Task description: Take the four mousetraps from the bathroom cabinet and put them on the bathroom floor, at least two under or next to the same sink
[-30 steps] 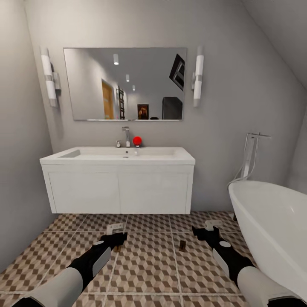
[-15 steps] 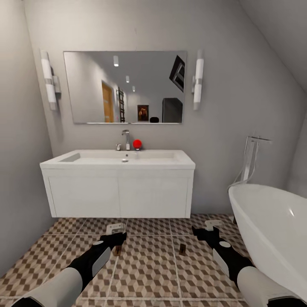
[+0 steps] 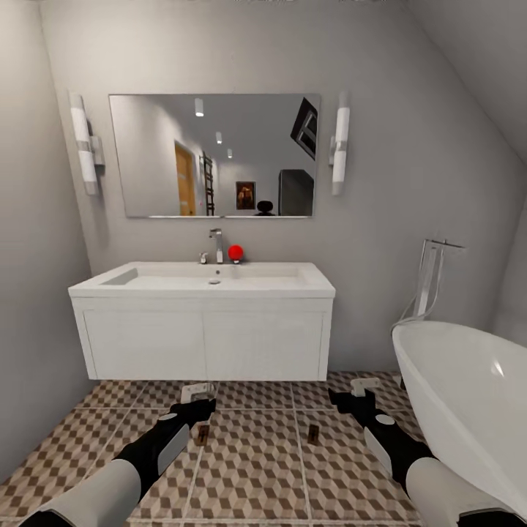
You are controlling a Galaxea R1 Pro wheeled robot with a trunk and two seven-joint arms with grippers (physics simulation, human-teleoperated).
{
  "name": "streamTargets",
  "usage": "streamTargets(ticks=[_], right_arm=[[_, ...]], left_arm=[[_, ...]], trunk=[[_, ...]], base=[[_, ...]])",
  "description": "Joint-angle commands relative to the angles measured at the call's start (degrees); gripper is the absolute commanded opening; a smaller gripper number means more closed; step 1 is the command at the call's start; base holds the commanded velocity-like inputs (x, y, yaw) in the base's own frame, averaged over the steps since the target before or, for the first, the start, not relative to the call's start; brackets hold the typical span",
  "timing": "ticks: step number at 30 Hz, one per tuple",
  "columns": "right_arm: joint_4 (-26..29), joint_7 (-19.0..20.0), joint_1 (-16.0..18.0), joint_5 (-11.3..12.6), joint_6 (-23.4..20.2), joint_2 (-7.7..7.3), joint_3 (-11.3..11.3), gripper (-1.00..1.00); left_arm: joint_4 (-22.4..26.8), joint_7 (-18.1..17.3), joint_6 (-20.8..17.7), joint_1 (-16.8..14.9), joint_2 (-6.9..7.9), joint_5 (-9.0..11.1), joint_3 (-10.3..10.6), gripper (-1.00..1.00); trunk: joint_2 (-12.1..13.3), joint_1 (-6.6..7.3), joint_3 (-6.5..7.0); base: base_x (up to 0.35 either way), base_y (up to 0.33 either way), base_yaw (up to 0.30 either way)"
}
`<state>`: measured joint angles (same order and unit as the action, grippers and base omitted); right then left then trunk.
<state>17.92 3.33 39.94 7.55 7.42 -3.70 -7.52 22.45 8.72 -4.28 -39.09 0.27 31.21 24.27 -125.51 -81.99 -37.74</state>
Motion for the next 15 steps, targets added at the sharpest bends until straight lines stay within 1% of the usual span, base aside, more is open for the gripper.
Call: streamTargets(ticks=[1,15], right_arm=[[-0.07,0.12,0.05,0.61,0.23,-0.04,-0.39,1.00],[-0.07,0.23,0.05,0.73,0.29,0.01,-0.34,1.00]], left_arm=[[0.11,0.47,-0.26,-0.02,0.01,0.26,0.31,1.00],[0.05,0.68,-0.26,-0.02,-0.02,0.26,0.34,1.00]], trunk=[[0.38,0.24,0.12],[6.00,3.31,2.63]], base=[[0.000,0.000,0.000],[0.000,0.000,0.000]])
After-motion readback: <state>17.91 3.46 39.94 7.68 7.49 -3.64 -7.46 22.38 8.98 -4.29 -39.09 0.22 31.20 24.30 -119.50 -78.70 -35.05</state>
